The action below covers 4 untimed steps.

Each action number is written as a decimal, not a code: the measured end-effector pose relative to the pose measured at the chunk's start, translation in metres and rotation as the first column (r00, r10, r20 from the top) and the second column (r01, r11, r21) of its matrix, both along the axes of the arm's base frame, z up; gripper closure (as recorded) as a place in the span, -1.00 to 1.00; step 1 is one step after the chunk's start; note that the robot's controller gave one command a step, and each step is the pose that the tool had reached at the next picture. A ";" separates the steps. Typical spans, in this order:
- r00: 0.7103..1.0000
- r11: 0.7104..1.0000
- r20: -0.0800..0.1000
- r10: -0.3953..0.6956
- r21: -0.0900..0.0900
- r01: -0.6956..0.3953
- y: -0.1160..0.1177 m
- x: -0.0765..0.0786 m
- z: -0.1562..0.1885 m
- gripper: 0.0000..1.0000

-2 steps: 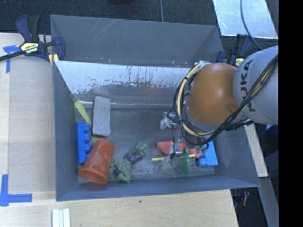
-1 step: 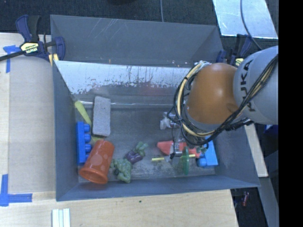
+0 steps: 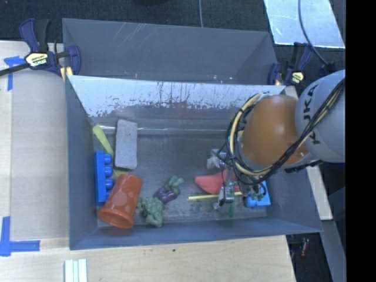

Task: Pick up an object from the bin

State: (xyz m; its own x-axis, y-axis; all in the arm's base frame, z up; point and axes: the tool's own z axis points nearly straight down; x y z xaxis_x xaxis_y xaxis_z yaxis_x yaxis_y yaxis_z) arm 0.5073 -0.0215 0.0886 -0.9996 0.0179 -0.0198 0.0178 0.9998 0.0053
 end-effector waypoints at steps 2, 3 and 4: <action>0.998 0.999 0.004 -0.055 0.004 0.055 -0.005 -0.011 -0.016 1.00; 0.999 0.999 0.001 -0.053 0.004 0.053 -0.013 -0.012 0.050 1.00; 0.999 0.999 -0.004 -0.054 0.004 0.054 -0.004 -0.013 0.134 1.00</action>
Offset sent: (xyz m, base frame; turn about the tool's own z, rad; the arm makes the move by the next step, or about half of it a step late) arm 0.0000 0.0000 0.0000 0.0000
